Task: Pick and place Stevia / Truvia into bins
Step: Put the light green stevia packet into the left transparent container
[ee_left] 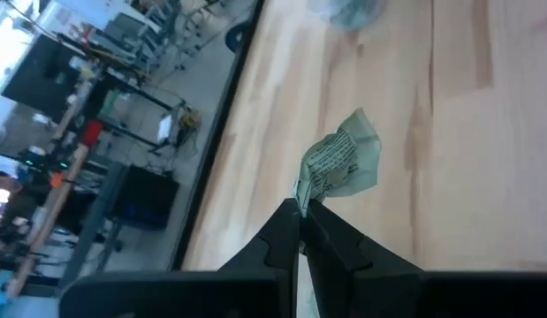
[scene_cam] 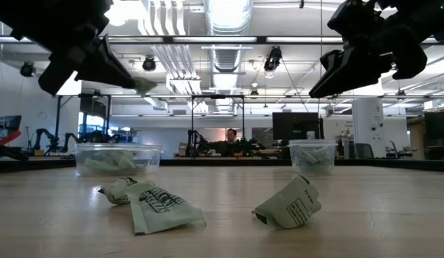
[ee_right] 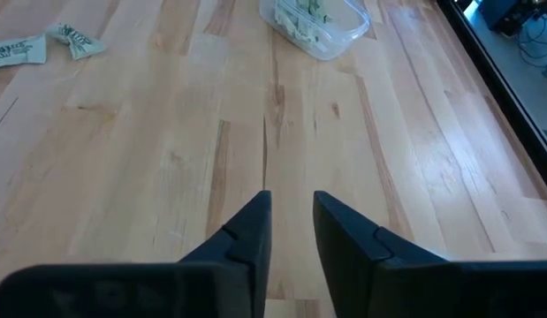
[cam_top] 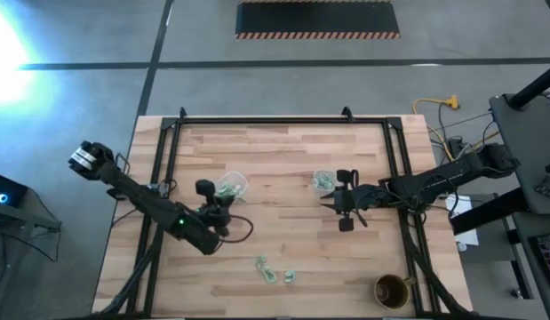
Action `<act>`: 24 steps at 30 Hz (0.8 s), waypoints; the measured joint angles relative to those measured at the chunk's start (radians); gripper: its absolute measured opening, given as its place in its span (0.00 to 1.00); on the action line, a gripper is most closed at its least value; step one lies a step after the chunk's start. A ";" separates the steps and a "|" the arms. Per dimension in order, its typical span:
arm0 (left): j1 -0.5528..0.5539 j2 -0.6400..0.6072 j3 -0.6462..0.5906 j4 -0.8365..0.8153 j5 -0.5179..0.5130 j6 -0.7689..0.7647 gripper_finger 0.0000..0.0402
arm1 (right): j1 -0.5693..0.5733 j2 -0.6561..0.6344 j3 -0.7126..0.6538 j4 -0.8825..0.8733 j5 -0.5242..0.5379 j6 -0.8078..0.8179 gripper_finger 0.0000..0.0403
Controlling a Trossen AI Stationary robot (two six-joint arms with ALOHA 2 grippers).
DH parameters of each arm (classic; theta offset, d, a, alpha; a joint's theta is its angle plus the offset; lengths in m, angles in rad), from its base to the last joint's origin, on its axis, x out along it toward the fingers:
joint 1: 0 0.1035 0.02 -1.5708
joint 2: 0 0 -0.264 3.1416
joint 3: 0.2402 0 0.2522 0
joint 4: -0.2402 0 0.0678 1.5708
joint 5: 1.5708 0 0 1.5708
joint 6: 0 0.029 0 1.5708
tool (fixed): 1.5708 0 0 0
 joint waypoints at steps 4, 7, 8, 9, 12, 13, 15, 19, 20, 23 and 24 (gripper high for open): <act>0.003 -0.009 -0.011 -0.079 0.050 -0.099 0.00 | 0.000 0.000 -0.001 0.000 0.000 0.000 0.17; 0.004 -0.009 -0.012 -0.186 0.060 -0.226 0.00 | 0.000 0.000 -0.001 0.000 0.000 0.000 0.17; 0.004 -0.008 -0.012 -0.227 0.061 -0.271 0.00 | 0.000 0.000 -0.001 0.000 0.000 0.000 0.17; 0.004 -0.008 -0.012 -0.264 0.065 -0.318 0.00 | 0.000 0.000 -0.001 0.000 0.000 0.000 0.17; 0.004 -0.007 -0.012 -0.368 0.091 -0.448 0.00 | 0.000 0.000 -0.002 0.003 0.000 0.000 0.17; 0.004 -0.007 -0.013 -0.386 0.104 -0.484 0.00 | 0.000 0.000 -0.002 0.003 0.000 0.000 0.17; 0.004 -0.007 -0.014 -0.412 0.125 -0.531 0.00 | 0.000 0.000 -0.002 0.004 0.000 0.000 0.17; 0.004 -0.005 -0.014 -0.414 0.140 -0.542 0.00 | 0.000 0.000 -0.002 0.004 0.000 0.000 0.17; 0.004 -0.005 -0.014 -0.414 0.140 -0.542 0.00 | 0.000 0.000 -0.002 0.004 0.000 0.000 0.17; 0.004 -0.005 -0.014 -0.413 0.159 -0.543 0.00 | 0.000 0.000 -0.002 0.005 0.000 0.000 0.17; 0.004 -0.005 -0.015 -0.413 0.166 -0.543 0.00 | 0.000 0.000 -0.002 0.005 0.000 0.000 0.17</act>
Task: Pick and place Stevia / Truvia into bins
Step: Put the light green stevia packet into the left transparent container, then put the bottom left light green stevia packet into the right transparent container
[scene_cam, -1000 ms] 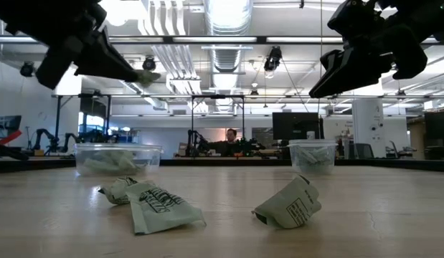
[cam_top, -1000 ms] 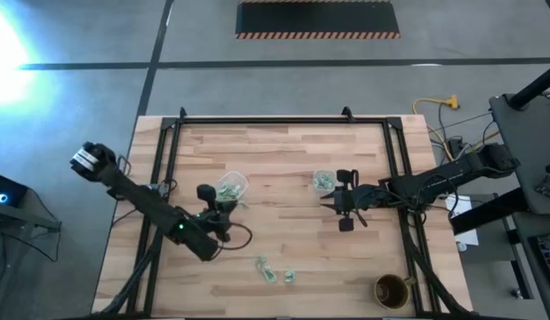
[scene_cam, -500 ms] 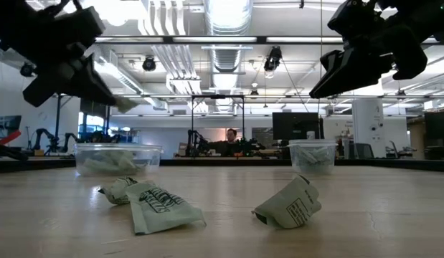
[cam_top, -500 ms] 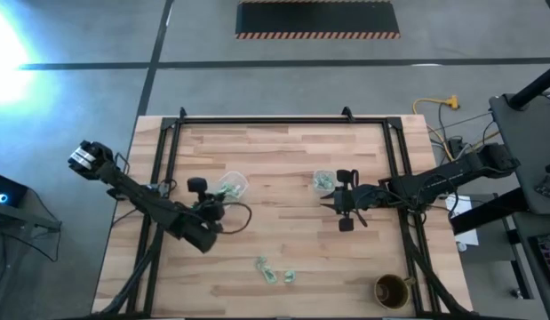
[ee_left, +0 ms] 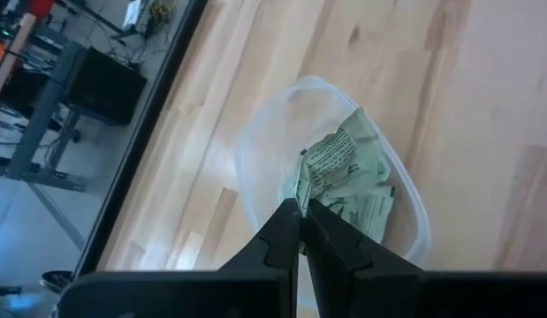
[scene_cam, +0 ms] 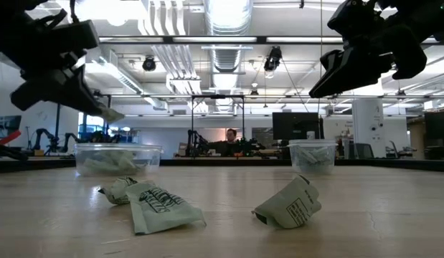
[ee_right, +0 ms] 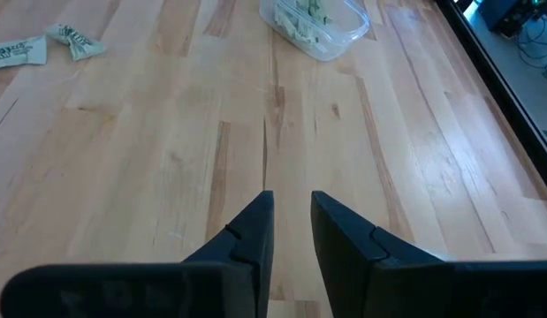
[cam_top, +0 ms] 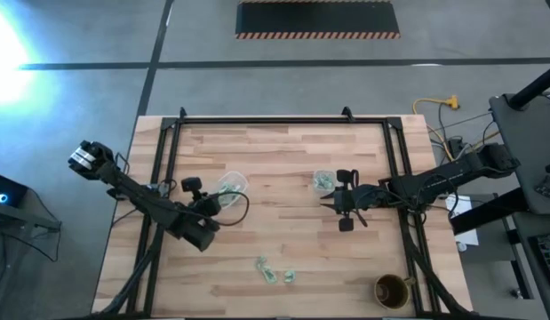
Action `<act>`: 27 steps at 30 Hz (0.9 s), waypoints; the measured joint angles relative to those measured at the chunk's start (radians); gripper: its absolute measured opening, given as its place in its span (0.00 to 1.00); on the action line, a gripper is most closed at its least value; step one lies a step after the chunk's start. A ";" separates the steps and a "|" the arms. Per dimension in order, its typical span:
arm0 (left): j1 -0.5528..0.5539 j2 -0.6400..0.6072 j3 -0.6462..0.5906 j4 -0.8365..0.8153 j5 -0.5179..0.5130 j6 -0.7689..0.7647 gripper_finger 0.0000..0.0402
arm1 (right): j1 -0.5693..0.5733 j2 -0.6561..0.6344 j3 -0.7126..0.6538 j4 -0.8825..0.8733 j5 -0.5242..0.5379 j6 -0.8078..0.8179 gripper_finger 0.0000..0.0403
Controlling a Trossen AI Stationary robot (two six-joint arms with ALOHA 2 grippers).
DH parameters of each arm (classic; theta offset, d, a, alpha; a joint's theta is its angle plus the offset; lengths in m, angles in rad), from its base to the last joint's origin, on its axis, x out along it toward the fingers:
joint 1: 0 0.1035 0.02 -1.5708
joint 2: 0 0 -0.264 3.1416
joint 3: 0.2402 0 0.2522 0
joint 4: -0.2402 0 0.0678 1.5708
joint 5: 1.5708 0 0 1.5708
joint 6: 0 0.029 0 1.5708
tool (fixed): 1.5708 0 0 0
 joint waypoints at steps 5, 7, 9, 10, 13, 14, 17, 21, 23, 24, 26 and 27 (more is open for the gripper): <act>0.000 0.000 -0.007 0.019 0.020 0.000 0.00 | 0.000 0.000 0.000 0.000 0.000 0.000 0.17; 0.000 0.000 -0.013 0.025 0.021 0.000 0.00 | 0.000 0.000 0.000 0.001 0.000 0.000 0.17; 0.000 0.000 -0.026 0.027 0.021 0.000 0.00 | 0.000 0.000 0.000 0.001 0.000 0.000 0.17; 0.000 0.000 -0.033 0.029 0.021 0.000 0.00 | 0.000 0.000 0.000 0.001 0.000 0.000 0.17; 0.000 0.000 -0.056 0.045 0.021 0.000 0.00 | 0.000 0.000 0.000 0.002 0.000 0.000 0.17; 0.001 0.000 -0.063 0.051 0.021 0.000 0.00 | 0.000 0.000 0.000 0.002 0.000 0.000 0.17; 0.001 0.000 -0.066 0.053 0.021 0.001 0.00 | 0.000 0.000 -0.001 0.002 0.000 0.000 0.17; 0.001 0.000 -0.065 0.069 0.021 0.011 0.01 | 0.000 0.000 -0.001 0.002 0.000 0.000 0.17; 0.001 0.000 -0.065 0.086 0.021 0.028 0.03 | 0.000 0.000 -0.002 0.002 0.000 0.000 0.17; 0.001 0.000 -0.065 0.087 0.020 0.031 0.05 | 0.000 0.000 -0.002 0.002 0.000 0.000 0.17; 0.001 0.000 -0.065 0.087 0.020 0.030 0.11 | 0.000 0.000 -0.002 0.002 0.000 0.000 0.17; 0.001 0.000 -0.065 0.086 0.020 0.029 0.13 | 0.000 0.000 -0.002 0.002 0.000 0.000 0.17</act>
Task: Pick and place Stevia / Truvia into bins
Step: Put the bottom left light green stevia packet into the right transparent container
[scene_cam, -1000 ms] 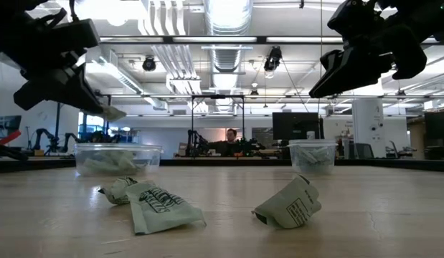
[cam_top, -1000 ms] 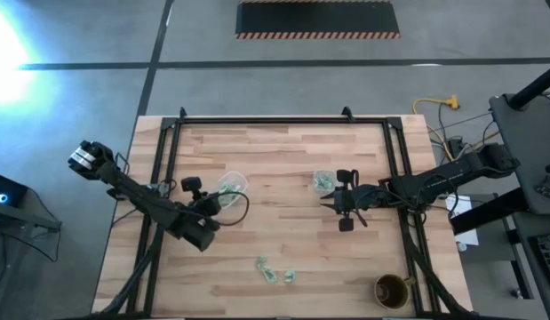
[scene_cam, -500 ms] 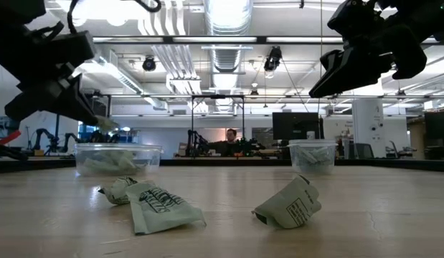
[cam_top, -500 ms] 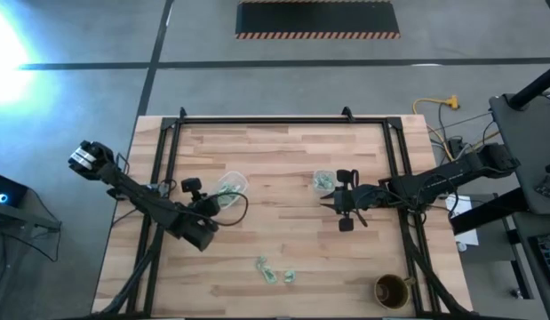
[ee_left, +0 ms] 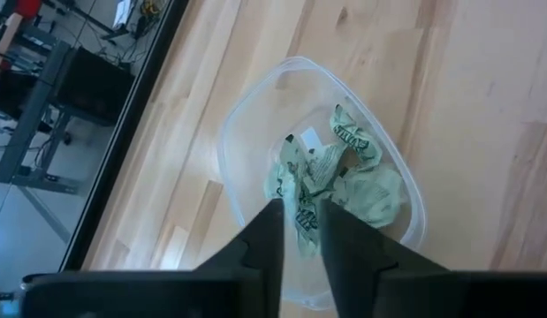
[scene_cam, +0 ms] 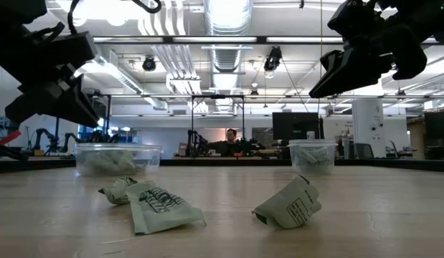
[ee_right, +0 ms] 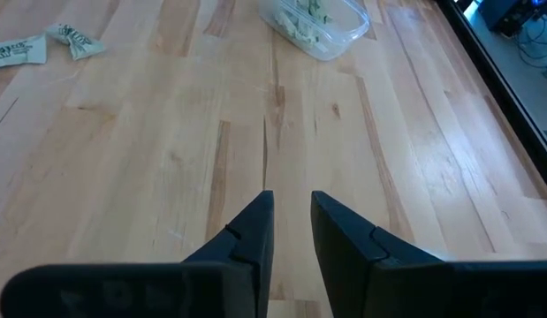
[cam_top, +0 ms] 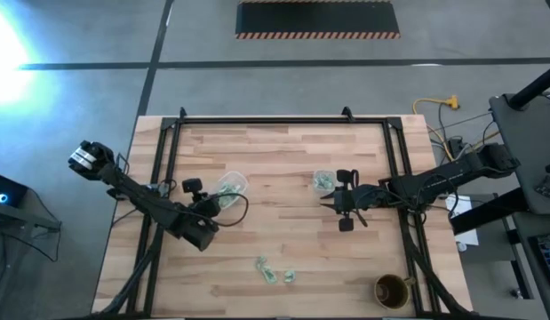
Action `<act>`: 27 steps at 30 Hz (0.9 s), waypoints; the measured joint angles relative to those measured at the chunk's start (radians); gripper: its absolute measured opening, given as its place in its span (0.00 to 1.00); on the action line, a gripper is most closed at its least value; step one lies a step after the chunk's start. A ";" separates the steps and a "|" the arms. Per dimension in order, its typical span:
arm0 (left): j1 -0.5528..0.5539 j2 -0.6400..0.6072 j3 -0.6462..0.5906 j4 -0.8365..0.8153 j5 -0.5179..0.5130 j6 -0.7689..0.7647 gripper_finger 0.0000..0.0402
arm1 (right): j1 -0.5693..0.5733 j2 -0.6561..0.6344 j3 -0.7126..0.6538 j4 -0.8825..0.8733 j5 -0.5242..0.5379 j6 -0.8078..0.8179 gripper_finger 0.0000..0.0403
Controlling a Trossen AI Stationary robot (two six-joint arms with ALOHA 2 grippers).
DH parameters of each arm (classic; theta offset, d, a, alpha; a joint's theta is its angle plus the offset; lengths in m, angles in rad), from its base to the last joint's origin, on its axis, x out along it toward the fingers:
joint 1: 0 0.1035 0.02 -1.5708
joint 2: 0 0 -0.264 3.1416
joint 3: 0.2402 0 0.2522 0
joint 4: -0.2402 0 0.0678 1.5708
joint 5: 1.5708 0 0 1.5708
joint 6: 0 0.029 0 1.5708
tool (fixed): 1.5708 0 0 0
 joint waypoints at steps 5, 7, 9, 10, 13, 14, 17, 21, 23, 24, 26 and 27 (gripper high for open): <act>0.000 0.000 0.000 -0.001 -0.002 0.003 0.25 | 0.000 0.000 -0.002 0.000 0.000 0.003 0.17; 0.000 -0.001 0.001 -0.001 -0.002 0.006 0.28 | 0.000 0.000 -0.002 0.002 -0.007 0.017 0.17; 0.000 -0.004 0.005 -0.002 -0.002 0.006 0.29 | -0.001 0.000 -0.002 0.011 -0.065 0.024 0.17; 0.000 -0.006 0.010 -0.002 -0.002 0.006 0.29 | -0.001 0.000 -0.002 0.020 -0.113 0.024 0.17; 0.000 -0.010 0.026 -0.002 -0.002 0.006 0.29 | 0.001 0.002 -0.007 0.088 -0.288 0.022 0.17; 0.000 -0.011 0.033 -0.001 -0.002 0.006 0.29 | 0.005 0.009 -0.010 0.122 -0.345 0.020 0.17; 0.000 -0.013 0.046 -0.002 -0.002 0.006 0.29 | 0.032 0.037 -0.018 0.207 -0.471 -0.013 0.17; 0.000 -0.014 0.049 -0.001 -0.001 0.006 0.29 | 0.088 0.113 -0.018 0.313 -0.513 -0.052 0.17; 0.000 -0.014 0.049 -0.002 -0.001 0.006 0.29 | 0.115 0.171 -0.018 0.380 -0.516 -0.061 0.17; 0.000 -0.014 0.049 -0.001 -0.002 0.006 0.29 | 0.127 0.200 -0.018 0.406 -0.516 -0.065 0.17; 0.000 -0.014 0.048 -0.001 -0.001 0.006 0.29 | 0.146 0.267 -0.018 0.483 -0.517 -0.071 0.17; 0.000 -0.014 0.048 -0.001 -0.001 0.006 0.29 | 0.153 0.298 -0.018 0.520 -0.518 -0.071 0.17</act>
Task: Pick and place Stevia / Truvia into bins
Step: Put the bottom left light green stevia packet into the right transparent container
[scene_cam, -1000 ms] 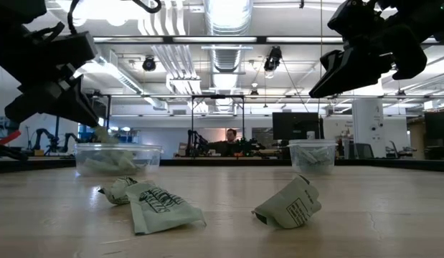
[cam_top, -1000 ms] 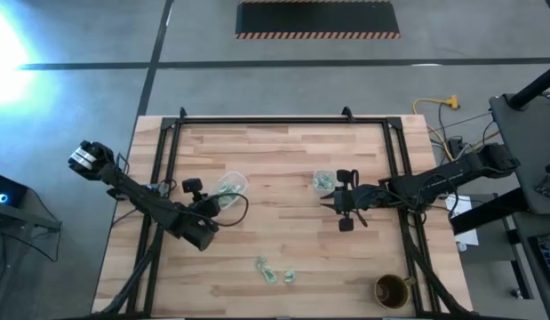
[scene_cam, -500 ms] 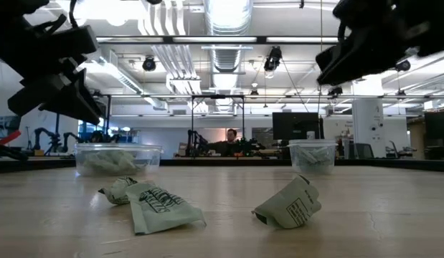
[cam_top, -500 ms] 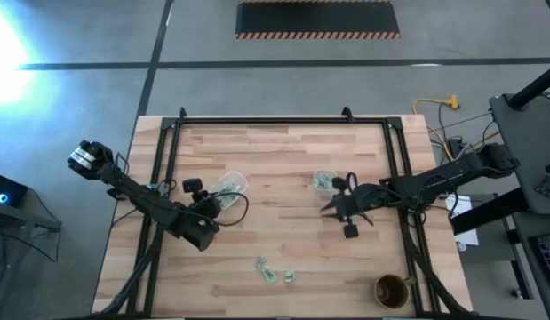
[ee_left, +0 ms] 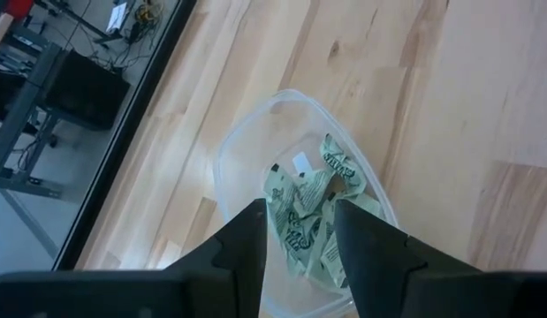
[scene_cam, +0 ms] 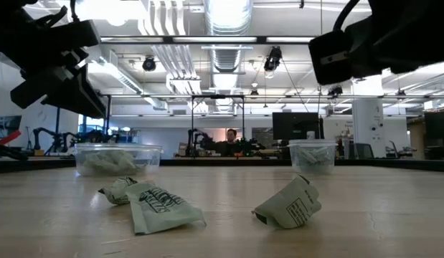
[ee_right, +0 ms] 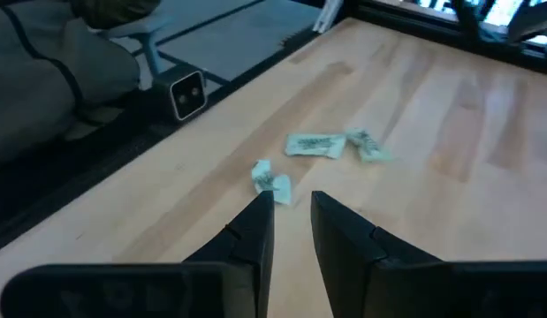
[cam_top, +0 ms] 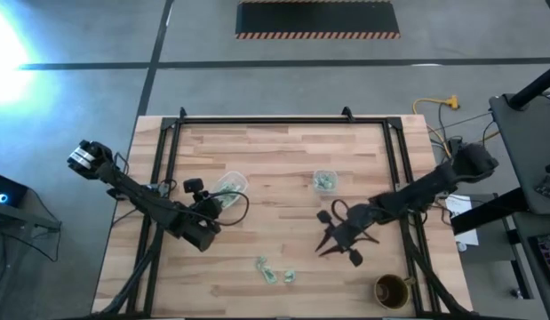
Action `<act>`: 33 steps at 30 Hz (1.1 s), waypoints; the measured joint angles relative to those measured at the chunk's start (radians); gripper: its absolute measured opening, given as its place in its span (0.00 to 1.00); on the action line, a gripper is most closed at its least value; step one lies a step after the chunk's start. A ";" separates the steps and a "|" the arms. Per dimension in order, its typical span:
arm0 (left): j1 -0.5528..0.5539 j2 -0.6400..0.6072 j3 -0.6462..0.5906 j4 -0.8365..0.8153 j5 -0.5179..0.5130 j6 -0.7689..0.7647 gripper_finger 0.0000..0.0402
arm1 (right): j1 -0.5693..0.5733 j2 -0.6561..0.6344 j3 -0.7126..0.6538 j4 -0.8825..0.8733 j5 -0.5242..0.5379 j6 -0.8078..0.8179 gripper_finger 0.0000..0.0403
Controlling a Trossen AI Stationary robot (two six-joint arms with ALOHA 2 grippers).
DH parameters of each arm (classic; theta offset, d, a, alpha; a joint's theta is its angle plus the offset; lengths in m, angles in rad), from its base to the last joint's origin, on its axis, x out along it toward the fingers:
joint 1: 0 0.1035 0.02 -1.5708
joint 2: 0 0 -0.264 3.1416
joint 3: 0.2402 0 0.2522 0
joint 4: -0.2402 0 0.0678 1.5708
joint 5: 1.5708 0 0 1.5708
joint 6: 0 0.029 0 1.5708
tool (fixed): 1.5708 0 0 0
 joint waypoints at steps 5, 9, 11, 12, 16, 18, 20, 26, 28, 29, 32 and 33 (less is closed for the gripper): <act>0.000 0.000 -0.001 0.000 0.000 -0.001 0.29 | 0.018 0.159 0.009 0.153 -0.005 0.003 0.17; 0.000 0.000 -0.002 0.000 0.000 -0.002 0.29 | 0.019 0.266 0.064 0.199 -0.008 0.022 0.17; 0.000 0.000 -0.002 0.000 0.002 -0.002 0.29 | 0.019 0.319 0.102 0.199 -0.015 0.026 0.19; 0.000 0.000 -0.002 0.000 0.001 -0.002 0.29 | 0.019 0.343 0.120 0.197 -0.030 0.026 0.20; 0.000 0.000 -0.002 0.000 0.002 -0.002 0.29 | 0.021 0.436 0.201 0.189 -0.096 0.030 0.26; 0.000 0.000 -0.002 0.001 0.002 -0.003 0.29 | 0.021 0.476 0.241 0.180 -0.132 0.031 0.29; 0.000 0.000 -0.002 0.001 0.001 -0.004 0.29 | 0.021 0.502 0.271 0.153 -0.168 0.032 0.33; 0.000 0.000 -0.002 0.004 0.001 -0.004 0.29 | 0.021 0.563 0.333 0.116 -0.213 0.044 0.40; 0.000 0.000 -0.002 0.008 0.000 -0.004 0.29 | 0.021 0.584 0.349 0.113 -0.214 0.041 0.42; 0.000 0.000 -0.002 0.008 0.001 -0.004 0.29 | 0.021 0.595 0.360 0.114 -0.215 0.041 0.42; 0.000 0.000 -0.002 0.008 0.001 -0.004 0.29 | 0.021 0.627 0.387 0.110 -0.215 0.039 0.42; 0.000 0.000 -0.002 0.008 0.001 -0.004 0.29 | 0.021 0.637 0.397 0.110 -0.216 0.038 0.42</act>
